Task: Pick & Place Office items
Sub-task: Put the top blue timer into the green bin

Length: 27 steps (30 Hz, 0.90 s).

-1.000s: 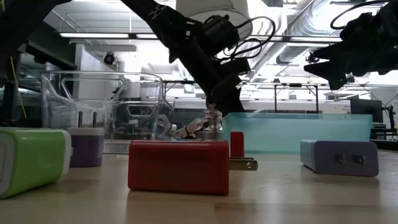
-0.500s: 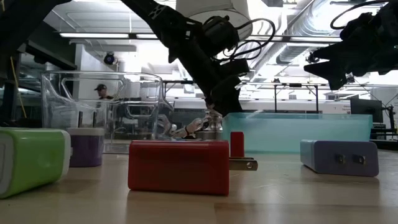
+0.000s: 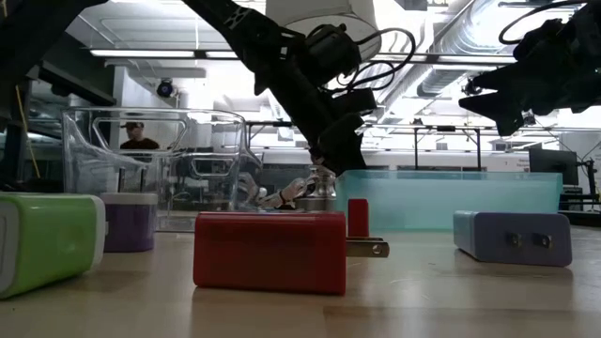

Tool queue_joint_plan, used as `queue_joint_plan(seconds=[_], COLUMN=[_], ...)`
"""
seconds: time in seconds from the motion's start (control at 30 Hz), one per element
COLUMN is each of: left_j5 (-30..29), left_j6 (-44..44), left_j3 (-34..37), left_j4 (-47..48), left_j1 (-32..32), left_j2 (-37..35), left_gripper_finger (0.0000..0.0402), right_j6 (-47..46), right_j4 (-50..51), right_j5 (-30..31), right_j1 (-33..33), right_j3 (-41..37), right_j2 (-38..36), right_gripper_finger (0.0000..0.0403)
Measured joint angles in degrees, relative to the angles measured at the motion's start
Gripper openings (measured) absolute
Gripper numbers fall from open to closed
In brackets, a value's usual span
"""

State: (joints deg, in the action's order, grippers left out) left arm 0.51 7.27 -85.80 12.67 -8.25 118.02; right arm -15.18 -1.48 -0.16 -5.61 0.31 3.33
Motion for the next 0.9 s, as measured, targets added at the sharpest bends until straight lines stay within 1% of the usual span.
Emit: queue_joint_plan(seconds=[0.43,0.6,0.7,0.9], left_j5=[-0.1,-0.6,-1.5,-5.2], left_j6=[0.0,1.4,2.2,4.5], left_j3=[0.0,0.0,-0.3,-0.3], left_j4=[-0.1,-0.9,-0.9,1.8], left_j1=[0.0,0.0,0.2,1.4], left_j2=[0.0,-0.2,-0.8,-3.8], left_gripper_finger=[0.0184,0.0184,0.0184,0.0184], right_j6=[0.0,0.0,0.0,0.0], right_j4=[0.0,0.0,0.0,0.0], right_j5=[0.0,0.0,0.0,0.0], right_j1=[0.0,0.0,0.0,0.0], right_j3=[0.0,0.0,0.0,0.0], right_j2=[0.0,0.0,0.0,0.0], right_gripper_finger=[0.0221,0.0221,0.0221,0.0221])
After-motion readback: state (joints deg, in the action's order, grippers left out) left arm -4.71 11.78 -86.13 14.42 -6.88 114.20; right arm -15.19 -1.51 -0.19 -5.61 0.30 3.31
